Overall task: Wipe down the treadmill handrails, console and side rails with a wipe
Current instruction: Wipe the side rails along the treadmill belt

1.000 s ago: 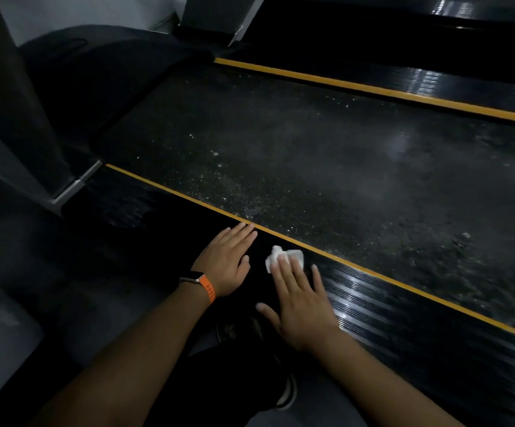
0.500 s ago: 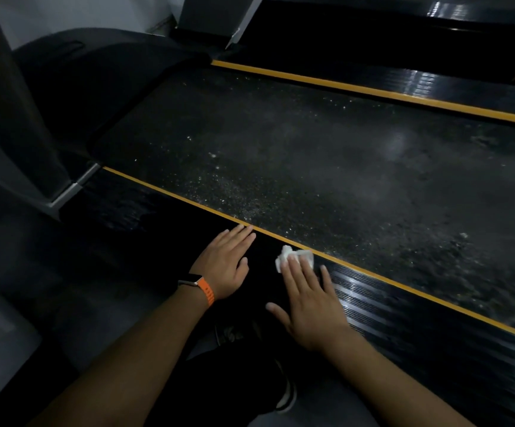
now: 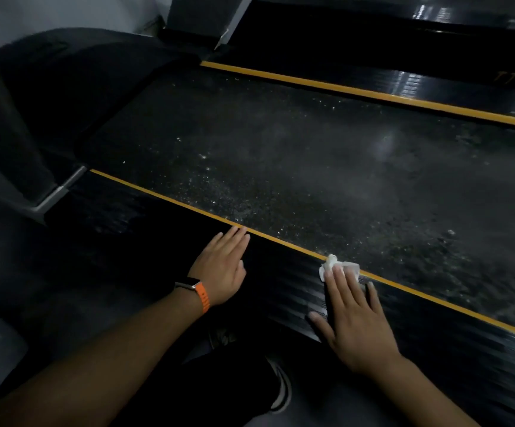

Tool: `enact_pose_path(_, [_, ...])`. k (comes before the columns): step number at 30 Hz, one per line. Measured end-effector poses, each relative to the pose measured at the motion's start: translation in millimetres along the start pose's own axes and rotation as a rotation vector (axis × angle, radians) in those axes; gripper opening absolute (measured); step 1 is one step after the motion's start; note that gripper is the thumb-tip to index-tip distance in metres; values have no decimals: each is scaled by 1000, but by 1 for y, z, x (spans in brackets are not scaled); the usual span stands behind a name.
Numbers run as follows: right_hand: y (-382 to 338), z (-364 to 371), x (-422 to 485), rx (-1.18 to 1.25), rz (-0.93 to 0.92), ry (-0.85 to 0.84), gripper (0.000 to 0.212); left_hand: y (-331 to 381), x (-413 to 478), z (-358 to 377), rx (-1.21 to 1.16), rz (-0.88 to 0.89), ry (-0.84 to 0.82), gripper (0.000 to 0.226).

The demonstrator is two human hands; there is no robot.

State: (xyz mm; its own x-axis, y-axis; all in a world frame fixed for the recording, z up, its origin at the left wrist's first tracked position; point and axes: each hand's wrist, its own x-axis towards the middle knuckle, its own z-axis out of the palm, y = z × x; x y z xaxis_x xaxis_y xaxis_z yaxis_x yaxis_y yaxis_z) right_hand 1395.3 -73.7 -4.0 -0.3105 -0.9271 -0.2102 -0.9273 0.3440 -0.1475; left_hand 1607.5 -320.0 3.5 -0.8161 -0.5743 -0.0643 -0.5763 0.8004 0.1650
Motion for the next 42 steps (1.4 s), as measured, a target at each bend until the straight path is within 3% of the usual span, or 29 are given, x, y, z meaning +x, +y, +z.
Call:
enact_pose_path(9, [-80,-19,52,25,-201,-113,105,27,7,4,20,84,-25,70])
enact_pose_path(12, [-65,-19,38,2,-201,-118,98,26,7,4,6,83,-8,69])
enact_pose_path(16, [-18,-1,-7,-19,-97,67,89,23,6,5,-21,81,-8,68])
enact_pose_path(19, [-15,4,-21,-18,-37,74,90,23,6,5,-22,75,-9,68])
enact_pose_path(26, [-92,-12,25,42,-235,-93,100,23,6,4,-31,75,13,68])
enact_pose_path(35, [-31,10,-32,-16,-137,88,86,22,6,6,-32,80,13,65])
enact_pose_path(42, [-94,7,2,-18,-298,-8,92,23,6,4,-17,78,13,67])
